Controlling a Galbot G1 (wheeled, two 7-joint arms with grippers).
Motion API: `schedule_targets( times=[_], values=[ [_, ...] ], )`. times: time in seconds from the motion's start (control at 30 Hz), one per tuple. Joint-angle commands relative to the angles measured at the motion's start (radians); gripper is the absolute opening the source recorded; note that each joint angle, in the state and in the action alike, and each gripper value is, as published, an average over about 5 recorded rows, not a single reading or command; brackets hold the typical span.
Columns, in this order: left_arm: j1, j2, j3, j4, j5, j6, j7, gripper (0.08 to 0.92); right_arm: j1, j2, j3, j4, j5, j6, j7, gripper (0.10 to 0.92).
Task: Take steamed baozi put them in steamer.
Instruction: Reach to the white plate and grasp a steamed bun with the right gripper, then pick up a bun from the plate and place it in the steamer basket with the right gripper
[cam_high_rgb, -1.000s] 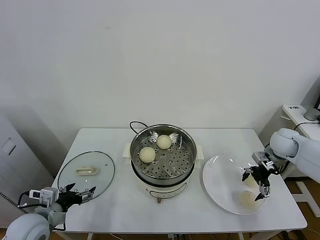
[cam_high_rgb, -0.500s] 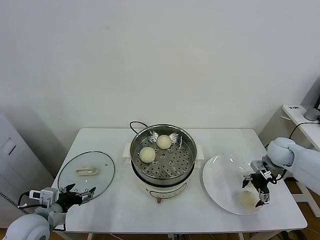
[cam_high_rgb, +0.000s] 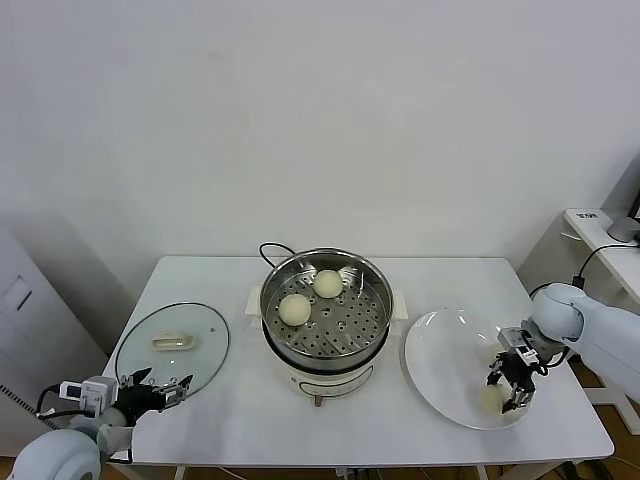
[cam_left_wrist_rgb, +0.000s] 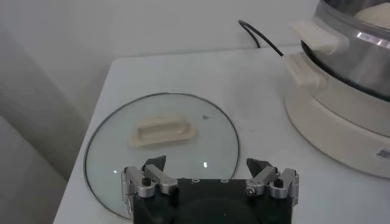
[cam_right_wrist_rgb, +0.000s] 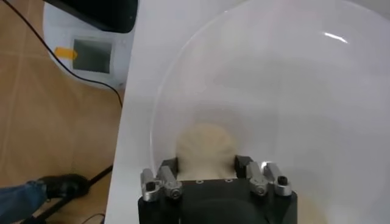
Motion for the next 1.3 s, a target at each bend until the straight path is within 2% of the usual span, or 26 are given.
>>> schedule_targets(
  times=[0.03,0.37,0.73,1.07,1.3],
  values=[
    [0.001,-0.003,0.0,-0.002,0.002,0.002,-0.002,0.823,0.088,-0.015,-0.045,0.028,0.055,-0.004,-0.01,0.478],
    [-0.007,-0.005,0.002,-0.005,0.003,0.004,-0.005,0.823,0.638,0.036,-0.353,0.059,0.256,0.058,-0.052,0.475],
    [-0.01,-0.003,0.007,-0.004,0.003,0.005,-0.006,0.823,0.771,0.298,-0.335,0.011,0.392,0.144,-0.063,0.475],
    [-0.021,0.004,0.014,0.006,0.001,0.002,-0.004,0.823,0.712,0.544,-0.259,-0.108,0.375,0.373,-0.101,0.481],
    [-0.022,0.004,0.016,0.007,0.001,0.002,-0.004,0.823,0.649,0.628,-0.247,-0.083,0.268,0.544,-0.108,0.484]
  ],
)
